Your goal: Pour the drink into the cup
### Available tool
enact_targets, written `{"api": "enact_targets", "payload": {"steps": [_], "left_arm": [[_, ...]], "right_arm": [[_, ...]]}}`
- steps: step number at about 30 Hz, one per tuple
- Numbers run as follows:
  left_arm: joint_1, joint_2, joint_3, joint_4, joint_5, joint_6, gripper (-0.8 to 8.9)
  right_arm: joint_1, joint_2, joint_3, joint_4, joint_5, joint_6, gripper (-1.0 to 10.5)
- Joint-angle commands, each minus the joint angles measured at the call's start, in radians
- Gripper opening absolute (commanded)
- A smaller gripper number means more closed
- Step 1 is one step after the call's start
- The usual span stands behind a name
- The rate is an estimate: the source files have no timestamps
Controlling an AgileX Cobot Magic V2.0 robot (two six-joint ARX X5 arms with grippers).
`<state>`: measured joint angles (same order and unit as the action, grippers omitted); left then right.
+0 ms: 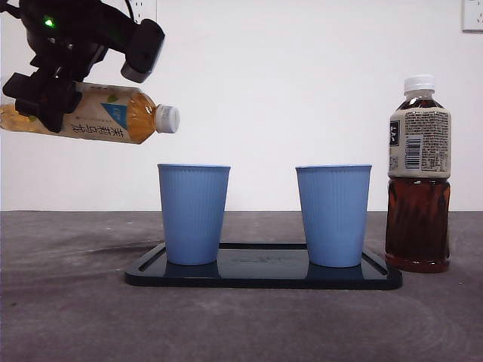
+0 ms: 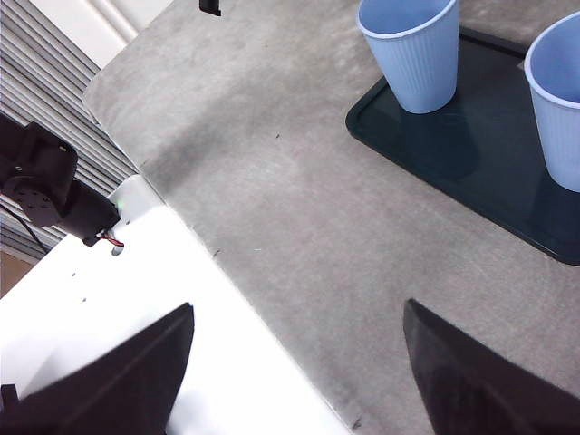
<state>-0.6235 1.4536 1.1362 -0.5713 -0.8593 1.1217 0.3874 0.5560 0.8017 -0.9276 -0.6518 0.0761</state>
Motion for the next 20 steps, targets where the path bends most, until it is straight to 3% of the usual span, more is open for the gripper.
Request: {"api": "enact_targets", "payload": {"steps": [1,20], "left_arm": [[-0.016,0.019,0.036,0.033,-0.045,0.019,2.12],[-0.040,0.048,0.036,0.033,-0.080,0.026,2.12]], "right_arm": [[0.014,0.004,0.014,0.006,-0.003,-0.017,3.6],[0.040,0.004,0.014,0.006,-0.003,-0.017,3.6]]}}
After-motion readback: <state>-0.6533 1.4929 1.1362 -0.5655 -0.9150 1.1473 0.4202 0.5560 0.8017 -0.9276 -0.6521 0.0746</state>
